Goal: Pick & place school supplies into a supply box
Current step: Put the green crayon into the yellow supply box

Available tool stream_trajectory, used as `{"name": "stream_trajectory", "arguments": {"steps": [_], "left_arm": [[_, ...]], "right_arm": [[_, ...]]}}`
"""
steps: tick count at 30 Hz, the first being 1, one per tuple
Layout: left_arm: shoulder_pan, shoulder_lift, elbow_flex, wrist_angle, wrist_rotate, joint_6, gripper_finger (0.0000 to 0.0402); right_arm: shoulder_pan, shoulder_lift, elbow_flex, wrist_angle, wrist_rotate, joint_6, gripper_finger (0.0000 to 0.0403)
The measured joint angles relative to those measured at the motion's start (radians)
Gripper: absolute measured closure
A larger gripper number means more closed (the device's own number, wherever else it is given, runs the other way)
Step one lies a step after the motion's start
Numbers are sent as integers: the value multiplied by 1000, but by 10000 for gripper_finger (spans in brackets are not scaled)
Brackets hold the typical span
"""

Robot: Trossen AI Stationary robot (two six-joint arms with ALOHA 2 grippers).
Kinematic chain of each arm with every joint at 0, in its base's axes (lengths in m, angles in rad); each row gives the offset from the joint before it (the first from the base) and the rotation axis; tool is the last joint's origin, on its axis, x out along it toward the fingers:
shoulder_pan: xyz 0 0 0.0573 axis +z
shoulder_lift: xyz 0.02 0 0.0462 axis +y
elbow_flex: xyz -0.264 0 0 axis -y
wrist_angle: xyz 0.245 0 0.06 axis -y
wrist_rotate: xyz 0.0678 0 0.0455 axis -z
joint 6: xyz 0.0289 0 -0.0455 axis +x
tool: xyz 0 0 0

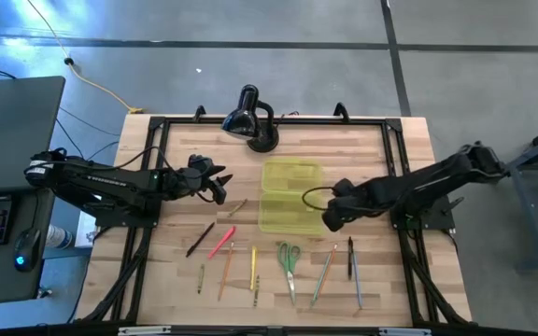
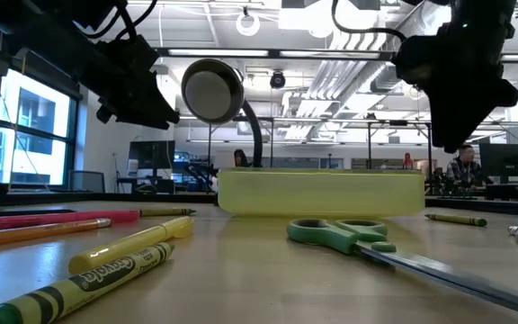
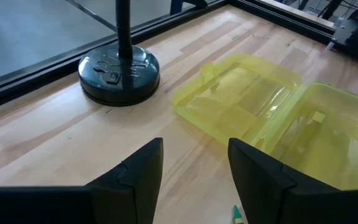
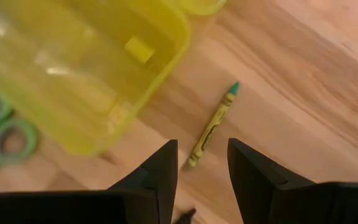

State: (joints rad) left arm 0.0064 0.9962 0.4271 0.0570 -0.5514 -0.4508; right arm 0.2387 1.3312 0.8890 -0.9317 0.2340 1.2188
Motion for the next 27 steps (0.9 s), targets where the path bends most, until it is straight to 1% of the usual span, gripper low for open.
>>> {"name": "stream_trajectory", "arguments": {"steps": [7, 11, 18, 27], "left_arm": [[0, 0, 0, 0, 2, 0, 186], [0, 0, 0, 0, 3, 0, 186], [0, 0, 0, 0, 3, 0, 186], [0, 0, 0, 0, 3, 0, 186]], "right_arm": [[0, 126, 0, 5, 35, 47, 284], [-7, 187, -1, 7, -38, 78, 284], [-26, 239, -1, 9, -80, 117, 284], [-47, 285, -1, 36, -66, 117, 284]]}}
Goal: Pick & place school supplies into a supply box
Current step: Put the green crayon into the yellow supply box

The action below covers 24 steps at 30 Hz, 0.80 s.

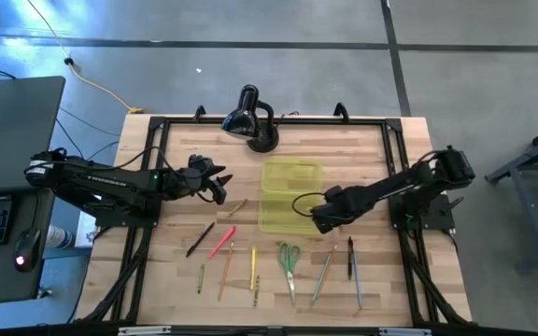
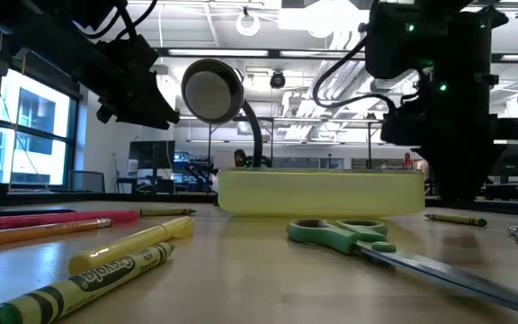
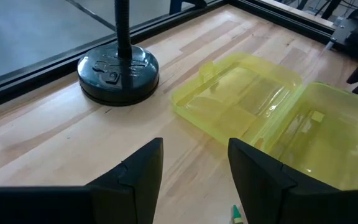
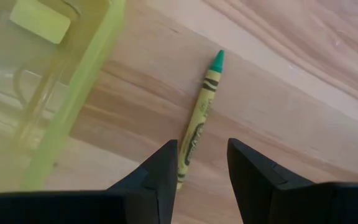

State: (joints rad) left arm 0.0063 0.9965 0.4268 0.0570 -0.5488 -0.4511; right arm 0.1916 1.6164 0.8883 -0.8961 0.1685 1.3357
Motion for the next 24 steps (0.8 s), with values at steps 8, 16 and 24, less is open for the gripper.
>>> {"name": "stream_trajectory", "arguments": {"steps": [8, 16, 24], "left_arm": [[0, 0, 0, 0, 0, 0, 186], [0, 0, 0, -5, 0, 0, 186], [0, 0, 0, -8, -1, 0, 186]], "right_arm": [[-2, 81, 2, 11, 1, -3, 284], [-1, 95, 4, 13, 23, 10, 323], [-1, 95, 2, 9, 24, -5, 387]]}}
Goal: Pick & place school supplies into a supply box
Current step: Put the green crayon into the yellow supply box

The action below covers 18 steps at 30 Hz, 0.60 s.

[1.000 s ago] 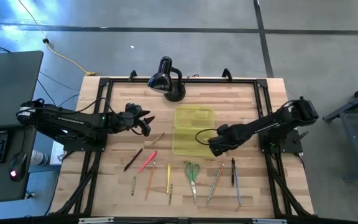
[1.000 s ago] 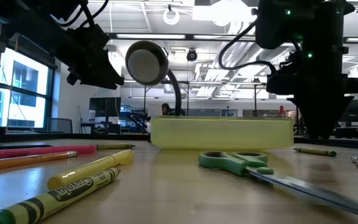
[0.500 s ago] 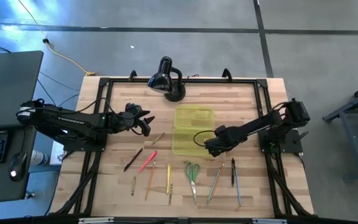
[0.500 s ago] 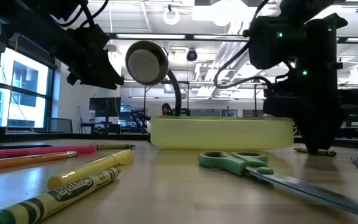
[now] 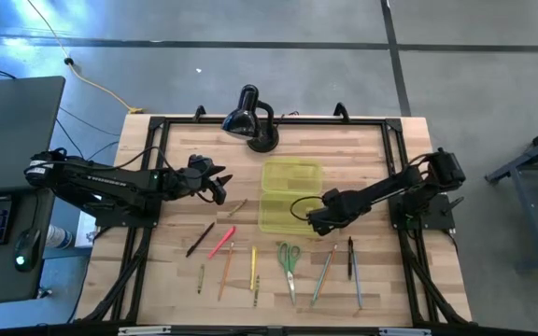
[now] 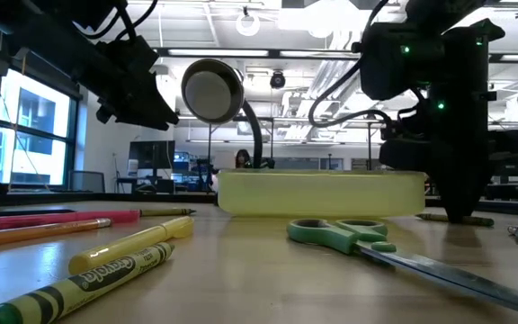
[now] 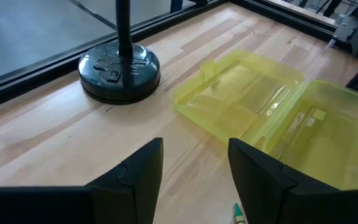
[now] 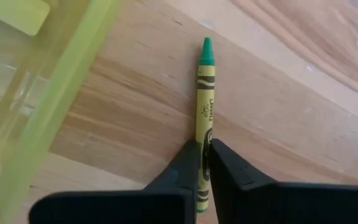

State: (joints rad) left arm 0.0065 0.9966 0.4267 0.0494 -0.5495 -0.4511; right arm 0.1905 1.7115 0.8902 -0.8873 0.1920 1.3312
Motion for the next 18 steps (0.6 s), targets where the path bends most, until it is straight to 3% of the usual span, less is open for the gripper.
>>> {"name": "stream_trajectory", "arguments": {"steps": [10, 13, 18], "left_arm": [[0, 0, 0, 1, -1, 0, 186], [0, 0, 0, 0, -4, 0, 186], [0, 0, 0, 1, -6, 0, 186]], "right_arm": [[34, -112, 13, -144, 5, 45, 396], [50, -179, 38, -237, 82, 44, 399], [59, -283, 93, -70, 245, -172, 400]]}}
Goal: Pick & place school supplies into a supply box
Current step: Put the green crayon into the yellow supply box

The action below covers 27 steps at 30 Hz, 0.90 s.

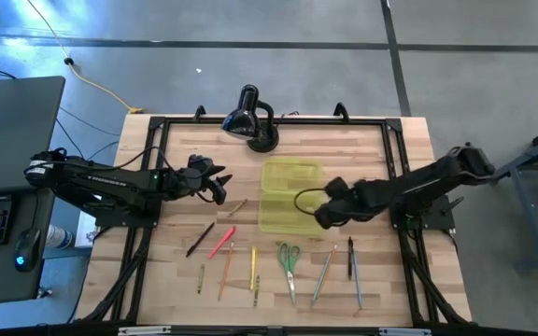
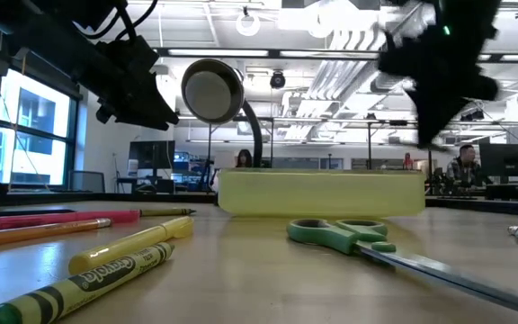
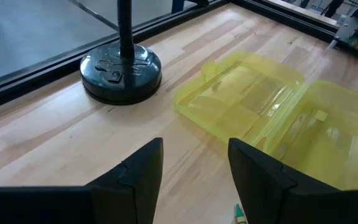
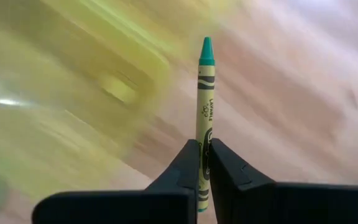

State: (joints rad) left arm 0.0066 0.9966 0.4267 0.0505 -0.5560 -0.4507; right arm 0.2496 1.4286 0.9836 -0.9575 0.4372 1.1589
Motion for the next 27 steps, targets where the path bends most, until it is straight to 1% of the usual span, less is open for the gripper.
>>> {"name": "stream_trajectory", "arguments": {"steps": [3, 4, 6, 8, 10, 13, 17, 19, 21, 25, 27], "left_arm": [[0, 0, 0, 0, 0, 0, 186], [0, 0, 0, 0, 0, 0, 186], [0, 0, 0, 0, 0, 0, 186], [0, 0, 0, 0, 1, 0, 186], [0, 0, 0, 0, 3, 0, 186], [0, 0, 0, 0, 4, 0, 186], [0, 0, 0, 0, 5, 0, 186], [0, 0, 0, 0, 5, 0, 186], [0, 0, 0, 0, 5, 0, 186], [0, 0, 0, 0, 8, 0, 186], [0, 0, 0, 0, 8, -1, 186]], "right_arm": [[-2, -36, 10, 204, 35, -276, 399], [-7, -43, 7, 284, 24, -372, 399], [-16, -42, -11, 455, -37, -541, 400], [-27, -16, -19, 573, -91, -636, 401], [-39, 25, -19, 617, -129, -685, 401], [-58, 93, -20, 609, -171, -719, 401], [-73, 148, -21, 653, -316, -744, 401], [-74, 161, -20, 681, -356, -768, 401], [-74, 174, -20, 682, -366, -797, 401], [-85, 202, -20, 666, -317, -801, 401], [-95, 217, -20, 667, -312, -801, 400]]}}
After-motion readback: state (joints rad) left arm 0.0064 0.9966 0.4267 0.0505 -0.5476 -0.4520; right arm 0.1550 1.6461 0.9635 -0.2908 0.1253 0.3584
